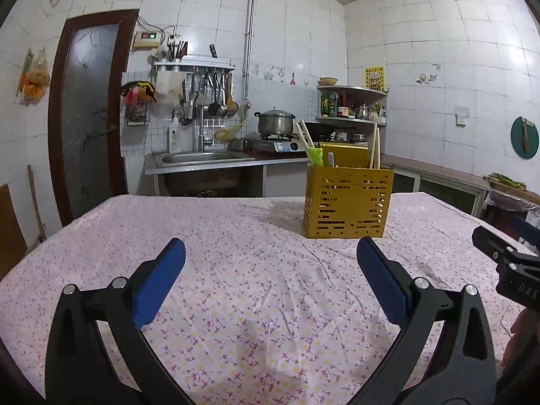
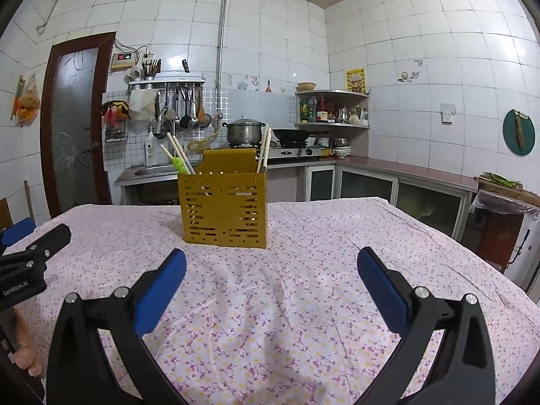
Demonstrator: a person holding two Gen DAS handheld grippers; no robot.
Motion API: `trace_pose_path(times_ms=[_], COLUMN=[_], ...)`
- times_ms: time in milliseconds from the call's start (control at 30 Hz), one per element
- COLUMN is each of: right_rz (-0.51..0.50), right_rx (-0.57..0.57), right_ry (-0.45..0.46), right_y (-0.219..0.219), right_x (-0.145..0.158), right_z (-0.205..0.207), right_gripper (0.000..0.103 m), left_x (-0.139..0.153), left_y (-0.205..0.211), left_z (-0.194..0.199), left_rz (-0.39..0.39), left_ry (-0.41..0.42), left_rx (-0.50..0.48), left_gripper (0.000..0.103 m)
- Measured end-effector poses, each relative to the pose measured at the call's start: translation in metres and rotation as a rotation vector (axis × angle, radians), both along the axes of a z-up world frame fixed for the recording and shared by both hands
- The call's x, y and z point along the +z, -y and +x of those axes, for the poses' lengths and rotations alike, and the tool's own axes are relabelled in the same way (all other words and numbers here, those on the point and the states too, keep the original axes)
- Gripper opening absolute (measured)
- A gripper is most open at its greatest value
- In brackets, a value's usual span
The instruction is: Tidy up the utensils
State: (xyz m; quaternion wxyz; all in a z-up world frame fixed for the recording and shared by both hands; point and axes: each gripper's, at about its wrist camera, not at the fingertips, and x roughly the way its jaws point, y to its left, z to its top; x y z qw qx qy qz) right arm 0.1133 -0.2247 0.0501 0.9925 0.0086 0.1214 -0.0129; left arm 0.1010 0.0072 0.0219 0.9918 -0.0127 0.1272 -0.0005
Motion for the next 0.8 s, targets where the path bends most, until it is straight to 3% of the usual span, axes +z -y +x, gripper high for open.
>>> trace_pose_path(times_ms=[800], right_rz=[0.003], right_rx=[-0.007], right_ry=[-0.007], right_y=[0.0019], right_x=[-0.0025], right_z=[0.0013], right_gripper=[0.099], left_x=[0.0024], left_y=[0.0060], left_z=[-0.0010], left_rz=[0.026], left_ry=[0.006], left_rx=[0.014], left_gripper=[0.098])
